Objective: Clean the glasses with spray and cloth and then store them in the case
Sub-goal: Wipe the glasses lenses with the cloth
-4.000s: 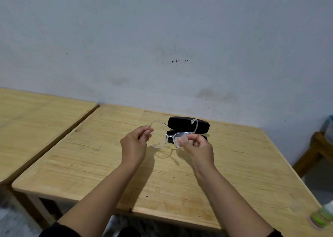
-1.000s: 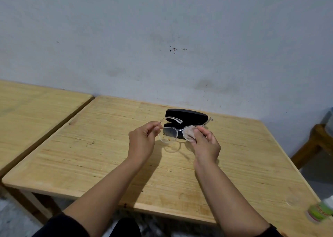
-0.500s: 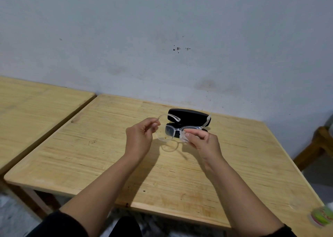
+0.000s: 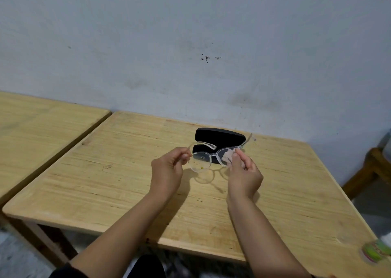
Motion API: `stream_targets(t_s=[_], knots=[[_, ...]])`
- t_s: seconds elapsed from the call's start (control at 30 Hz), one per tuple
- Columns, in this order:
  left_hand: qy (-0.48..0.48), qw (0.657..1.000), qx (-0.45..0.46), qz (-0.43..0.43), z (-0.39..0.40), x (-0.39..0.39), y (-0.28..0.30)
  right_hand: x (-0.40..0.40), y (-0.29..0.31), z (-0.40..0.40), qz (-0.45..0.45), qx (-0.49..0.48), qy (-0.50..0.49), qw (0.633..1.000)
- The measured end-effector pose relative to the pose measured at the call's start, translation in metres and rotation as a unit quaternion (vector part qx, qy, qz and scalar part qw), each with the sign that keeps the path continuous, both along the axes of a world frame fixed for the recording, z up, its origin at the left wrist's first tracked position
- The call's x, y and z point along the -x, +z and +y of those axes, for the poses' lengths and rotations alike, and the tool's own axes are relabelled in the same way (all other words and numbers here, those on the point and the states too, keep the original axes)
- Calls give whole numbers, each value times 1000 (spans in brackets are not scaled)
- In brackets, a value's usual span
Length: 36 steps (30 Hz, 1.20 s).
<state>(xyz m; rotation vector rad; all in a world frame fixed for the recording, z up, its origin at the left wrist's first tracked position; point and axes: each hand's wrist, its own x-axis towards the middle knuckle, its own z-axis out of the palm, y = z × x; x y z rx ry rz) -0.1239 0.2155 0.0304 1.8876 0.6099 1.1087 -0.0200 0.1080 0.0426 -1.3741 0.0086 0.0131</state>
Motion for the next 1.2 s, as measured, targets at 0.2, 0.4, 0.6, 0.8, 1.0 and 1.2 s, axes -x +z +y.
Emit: stream_targets(t_s=[0.2,0.4,0.6,0.8,1.0,1.2], knots=[[-17,996,-87,-9,-17,-6,-6,4,13,12,33,-75,-24,996],[-4,995,-101,-17,-11,-3,0,-9,13,5,-23,36,151,988],[4,999,-51,-11,-1,-1,9,-23,27,-8,-72,131,286,947],[-2,999,-31,-16,4,3,14,-23,32,-15,-69,145,279,947],[-41,998,-56,-9,0,5,12,2,17,-4,-22,10,56,998],[-77,993,-76,-38,-8,2,11,12,23,11,-12,-63,-12,998]])
